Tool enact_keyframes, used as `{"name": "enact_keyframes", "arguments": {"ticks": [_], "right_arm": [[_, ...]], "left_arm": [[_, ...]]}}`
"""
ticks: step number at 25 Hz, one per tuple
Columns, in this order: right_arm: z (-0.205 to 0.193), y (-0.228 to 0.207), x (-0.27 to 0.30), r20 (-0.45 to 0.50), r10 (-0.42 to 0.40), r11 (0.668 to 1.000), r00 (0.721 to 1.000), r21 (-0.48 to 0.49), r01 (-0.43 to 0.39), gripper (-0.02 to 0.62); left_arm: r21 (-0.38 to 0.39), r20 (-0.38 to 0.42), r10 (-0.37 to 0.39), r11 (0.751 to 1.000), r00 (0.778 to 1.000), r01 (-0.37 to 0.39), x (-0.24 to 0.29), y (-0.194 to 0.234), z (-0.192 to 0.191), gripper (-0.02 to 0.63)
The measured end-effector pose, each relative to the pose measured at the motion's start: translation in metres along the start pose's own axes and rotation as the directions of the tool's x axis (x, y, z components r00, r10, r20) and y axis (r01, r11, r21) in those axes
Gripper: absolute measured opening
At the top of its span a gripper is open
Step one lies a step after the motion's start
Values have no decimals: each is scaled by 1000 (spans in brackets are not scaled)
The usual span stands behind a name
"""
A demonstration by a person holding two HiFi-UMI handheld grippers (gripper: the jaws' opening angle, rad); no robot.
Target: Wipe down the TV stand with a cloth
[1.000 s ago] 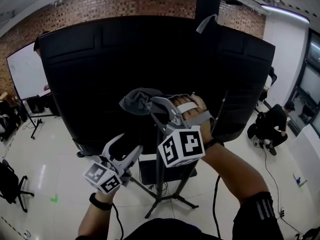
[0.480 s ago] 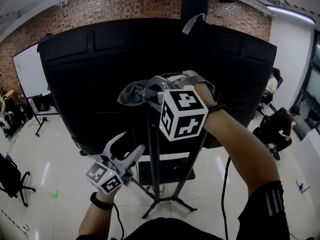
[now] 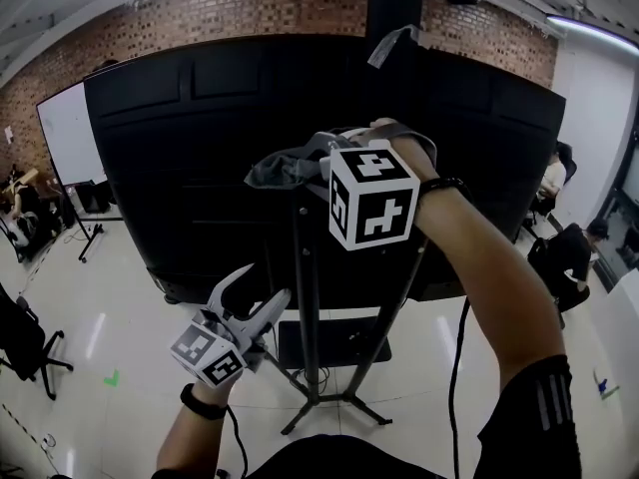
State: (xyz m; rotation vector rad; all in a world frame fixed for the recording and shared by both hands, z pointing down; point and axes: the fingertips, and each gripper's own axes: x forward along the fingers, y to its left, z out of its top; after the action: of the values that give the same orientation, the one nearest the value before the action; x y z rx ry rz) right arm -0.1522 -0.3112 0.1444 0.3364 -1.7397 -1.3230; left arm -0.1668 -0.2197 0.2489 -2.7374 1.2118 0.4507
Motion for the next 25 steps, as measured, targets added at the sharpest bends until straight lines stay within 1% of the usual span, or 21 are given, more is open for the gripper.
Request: {"name": "enact_keyframes", "arguments": {"ticks": [2, 4, 7, 9, 12, 15, 17, 19, 21, 23, 25], "right_arm": [[-9, -1, 2, -25, 14, 1000, 1000, -20, -14, 48], [-19, 1, 2, -75, 22, 997, 997, -71, -28, 46], [-29, 11, 1, -122, 60, 989, 991, -127, -76, 48], [-33, 17, 0, -133, 73, 986, 988, -137, -91, 46], [-37, 23, -3, -137, 84, 988, 987, -120, -100, 46], [-41, 32, -6, -122, 103, 990, 987, -82, -114, 46], [-41, 36, -9, -81, 96, 994, 992, -35, -99, 46], [-38, 37, -15, -13, 58, 998, 998, 37, -57, 48], [-36, 34, -22, 59, -5, 993, 998, 120, -2, 49], [-34, 33, -25, 111, -72, 981, 991, 188, 50, 49], [-30, 38, -22, 139, -115, 971, 984, 223, 83, 49]], "left_arm": [[5, 0, 0, 1000, 1000, 0, 2, 1, 1, 281], [8, -1, -2, 1000, 1000, 2, 4, 0, 0, 281], [10, -1, -6, 1000, 1000, 6, 7, -1, 0, 281], [9, 0, -11, 1000, 1000, 11, 8, -4, 0, 281], [10, -4, -23, 1000, 1000, 23, 10, -9, -1, 281], [12, -3, -29, 999, 1000, 29, 11, -11, -1, 281], [12, -4, -29, 999, 1000, 30, 11, -11, -1, 281], [12, -3, -28, 1000, 1000, 28, 11, -10, -1, 281], [13, -4, -28, 1000, 1000, 28, 12, -11, 0, 281], [14, -6, -28, 1000, 1000, 28, 13, -12, 0, 281], [12, -6, -29, 1000, 1000, 29, 15, -15, 0, 281]]}}
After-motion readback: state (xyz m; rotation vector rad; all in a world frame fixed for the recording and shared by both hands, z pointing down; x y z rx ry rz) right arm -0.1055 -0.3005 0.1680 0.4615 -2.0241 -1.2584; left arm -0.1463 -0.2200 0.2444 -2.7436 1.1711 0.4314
